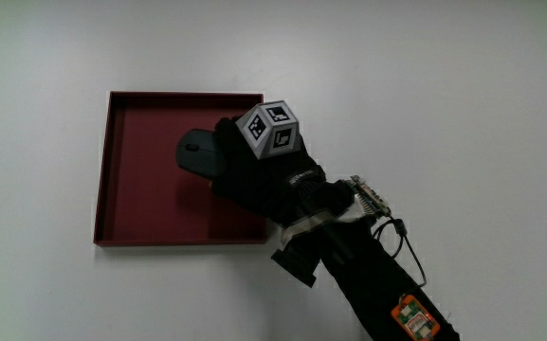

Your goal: Place mouse into plate

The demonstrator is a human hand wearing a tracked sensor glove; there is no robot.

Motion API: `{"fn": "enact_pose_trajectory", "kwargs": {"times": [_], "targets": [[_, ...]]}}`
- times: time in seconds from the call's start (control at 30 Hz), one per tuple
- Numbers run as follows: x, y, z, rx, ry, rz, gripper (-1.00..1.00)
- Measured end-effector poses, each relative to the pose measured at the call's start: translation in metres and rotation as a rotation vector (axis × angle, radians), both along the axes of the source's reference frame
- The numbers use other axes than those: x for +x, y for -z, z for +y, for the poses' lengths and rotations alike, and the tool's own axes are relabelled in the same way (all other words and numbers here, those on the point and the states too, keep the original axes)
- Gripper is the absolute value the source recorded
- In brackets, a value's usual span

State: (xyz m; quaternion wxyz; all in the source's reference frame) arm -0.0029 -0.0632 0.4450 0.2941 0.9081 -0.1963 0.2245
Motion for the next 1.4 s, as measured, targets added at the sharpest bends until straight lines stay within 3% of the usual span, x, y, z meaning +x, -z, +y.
{"fn": "enact_pose_trajectory", "kwargs": {"times": [0.3,0.5,0.7,0.97,1.17,1.3,1.4], "targets": [[-0.021,-0.023,0.009,-0.058,0.045,0.014,0.0],[-0.032,-0.039,0.014,-0.07,0.079,0.086,0.0],[-0.032,-0.051,0.016,-0.094,0.084,0.089,0.0],[-0.031,-0.051,0.018,-0.096,0.093,0.083,0.0],[-0.03,-0.056,0.021,-0.133,0.118,0.078,-0.35],[-0.021,-0.042,0.022,-0.139,0.126,0.051,-0.59],[-0.009,-0.034,0.023,-0.209,0.145,0.004,-0.76]]}}
